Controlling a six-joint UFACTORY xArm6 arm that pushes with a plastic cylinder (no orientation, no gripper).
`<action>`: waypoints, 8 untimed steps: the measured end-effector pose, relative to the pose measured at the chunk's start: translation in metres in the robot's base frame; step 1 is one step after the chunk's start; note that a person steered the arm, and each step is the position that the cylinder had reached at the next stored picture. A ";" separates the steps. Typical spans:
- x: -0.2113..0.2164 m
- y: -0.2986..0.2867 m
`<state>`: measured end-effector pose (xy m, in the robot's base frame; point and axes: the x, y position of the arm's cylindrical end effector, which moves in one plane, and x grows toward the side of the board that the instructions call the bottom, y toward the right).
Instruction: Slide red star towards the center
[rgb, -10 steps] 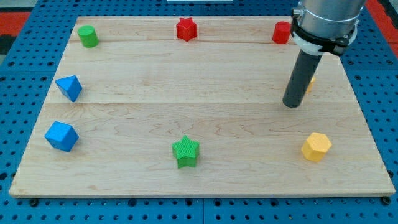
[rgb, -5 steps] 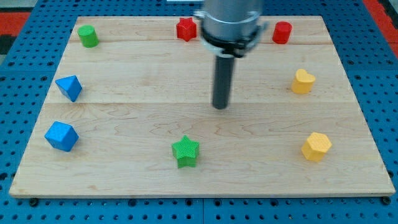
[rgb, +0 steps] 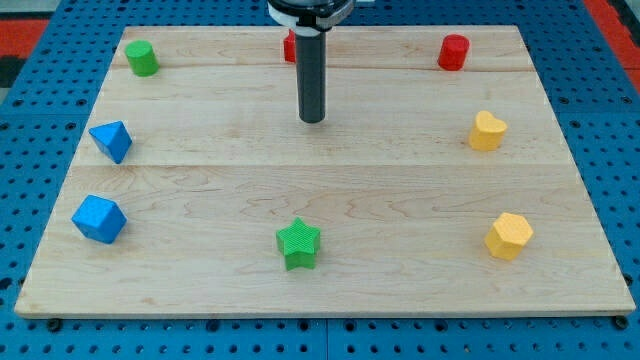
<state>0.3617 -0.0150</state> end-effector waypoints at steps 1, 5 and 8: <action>-0.014 -0.018; -0.073 -0.087; -0.148 0.006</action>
